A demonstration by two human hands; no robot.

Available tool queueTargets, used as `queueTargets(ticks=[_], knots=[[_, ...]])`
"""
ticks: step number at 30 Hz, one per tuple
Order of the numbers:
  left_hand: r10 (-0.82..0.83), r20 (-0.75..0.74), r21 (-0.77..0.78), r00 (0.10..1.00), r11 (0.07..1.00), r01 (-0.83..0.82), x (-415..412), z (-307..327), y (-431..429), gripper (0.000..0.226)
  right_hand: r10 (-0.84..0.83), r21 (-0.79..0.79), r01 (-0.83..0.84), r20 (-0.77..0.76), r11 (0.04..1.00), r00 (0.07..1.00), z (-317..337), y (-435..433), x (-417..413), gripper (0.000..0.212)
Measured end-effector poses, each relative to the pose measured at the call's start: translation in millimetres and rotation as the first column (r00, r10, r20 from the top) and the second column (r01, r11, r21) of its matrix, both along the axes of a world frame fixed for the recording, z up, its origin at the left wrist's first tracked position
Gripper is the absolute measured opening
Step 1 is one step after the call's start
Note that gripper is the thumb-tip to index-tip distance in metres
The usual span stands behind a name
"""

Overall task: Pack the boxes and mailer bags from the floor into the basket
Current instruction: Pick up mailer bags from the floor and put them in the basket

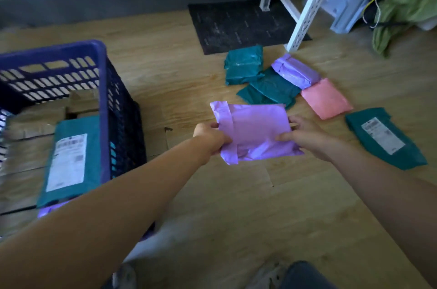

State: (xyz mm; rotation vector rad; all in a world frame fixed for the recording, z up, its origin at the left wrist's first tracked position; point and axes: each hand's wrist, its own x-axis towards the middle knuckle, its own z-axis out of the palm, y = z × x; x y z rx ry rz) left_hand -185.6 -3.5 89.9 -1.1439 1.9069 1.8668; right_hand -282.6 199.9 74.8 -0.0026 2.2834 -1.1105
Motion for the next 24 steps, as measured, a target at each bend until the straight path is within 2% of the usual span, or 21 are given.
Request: queueTargets(ticks=[4,7,9,12,16,20,24], knots=[[0.039,-0.078,-0.07,0.996,0.997,-0.045,36,52,-31,0.037,0.109,0.014,-0.108,-0.138,0.994,0.984,54,-40,25,0.04],[0.059,-0.118,-0.138,0.991,0.988,-0.075,66,86,-56,0.015,0.169,0.01,-0.17,-0.19,0.985,0.967,86,-70,45,0.048],[0.064,-0.144,-0.181,0.988,0.979,-0.09,86,107,-75,0.019,0.209,0.009,-0.211,-0.204,0.977,0.957,104,-92,58,0.053],[0.061,-0.185,-0.234,0.981,0.967,-0.104,115,137,-104,0.036,0.26,-0.021,-0.273,-0.242,0.962,0.935,131,-126,79,0.055],[0.086,-0.217,-0.322,0.972,0.934,-0.154,154,169,-151,0.019,0.305,-0.068,-0.34,-0.304,0.938,0.902,157,-181,109,0.06],[0.145,-0.244,-0.357,0.959,0.906,-0.227,184,180,-206,0.041,0.35,-0.079,-0.403,-0.361,0.912,0.864,169,-243,134,0.065],[0.201,-0.252,-0.336,0.947,0.899,-0.281,198,170,-257,0.047,0.33,-0.133,-0.407,-0.39,0.903,0.859,166,-300,150,0.072]])
